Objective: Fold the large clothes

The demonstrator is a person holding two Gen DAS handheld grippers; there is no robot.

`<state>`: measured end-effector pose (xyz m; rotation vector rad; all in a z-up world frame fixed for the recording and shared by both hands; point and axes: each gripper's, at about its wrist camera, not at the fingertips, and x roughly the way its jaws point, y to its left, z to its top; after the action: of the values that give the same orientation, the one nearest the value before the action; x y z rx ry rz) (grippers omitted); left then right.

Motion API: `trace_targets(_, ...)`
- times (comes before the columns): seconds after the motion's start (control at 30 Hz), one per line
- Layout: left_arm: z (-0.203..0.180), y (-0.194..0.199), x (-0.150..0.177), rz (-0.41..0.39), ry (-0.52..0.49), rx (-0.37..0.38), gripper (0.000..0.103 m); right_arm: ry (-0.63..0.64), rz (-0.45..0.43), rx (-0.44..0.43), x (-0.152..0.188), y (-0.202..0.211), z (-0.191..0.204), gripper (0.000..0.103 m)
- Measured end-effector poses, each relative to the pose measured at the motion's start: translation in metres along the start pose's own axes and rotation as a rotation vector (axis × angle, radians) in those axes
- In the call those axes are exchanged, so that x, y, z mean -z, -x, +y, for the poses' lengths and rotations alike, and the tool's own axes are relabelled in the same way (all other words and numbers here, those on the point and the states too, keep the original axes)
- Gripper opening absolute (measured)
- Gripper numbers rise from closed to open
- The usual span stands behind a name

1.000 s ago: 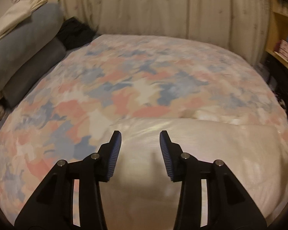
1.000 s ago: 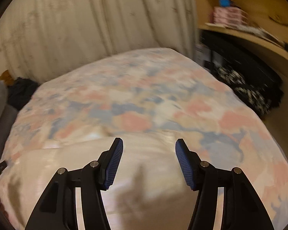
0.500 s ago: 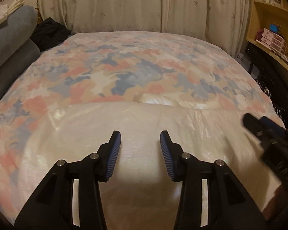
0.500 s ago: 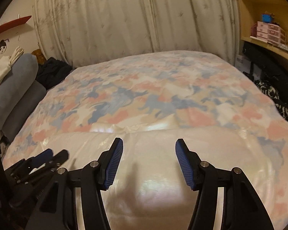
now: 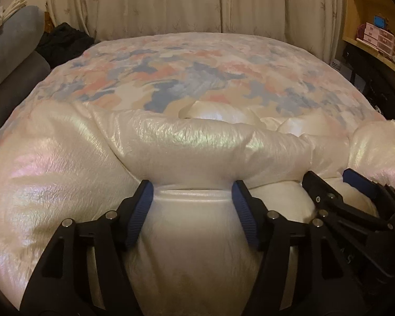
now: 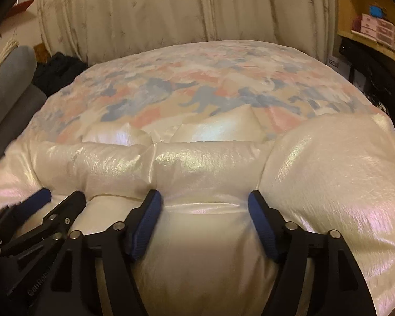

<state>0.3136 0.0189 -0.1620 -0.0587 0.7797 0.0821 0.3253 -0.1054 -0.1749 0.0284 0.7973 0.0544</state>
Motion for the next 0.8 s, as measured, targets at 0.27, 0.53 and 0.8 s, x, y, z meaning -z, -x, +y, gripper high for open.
trace_targets(0.27,0.003,-0.009,0.014,-0.046,0.027,0.019,0.06,-0.025,-0.022,-0.025,0.001,-0.03,-0.007,0.071)
trace_targets(0.53,0.007,-0.02,0.019,-0.062,0.048,0.04,0.06,-0.025,-0.034,-0.018,0.001,-0.042,-0.008,0.071)
trace_targets(0.8,0.01,-0.026,0.021,-0.063,0.064,0.057,0.061,-0.034,-0.042,-0.029,0.002,-0.052,-0.011,0.071)
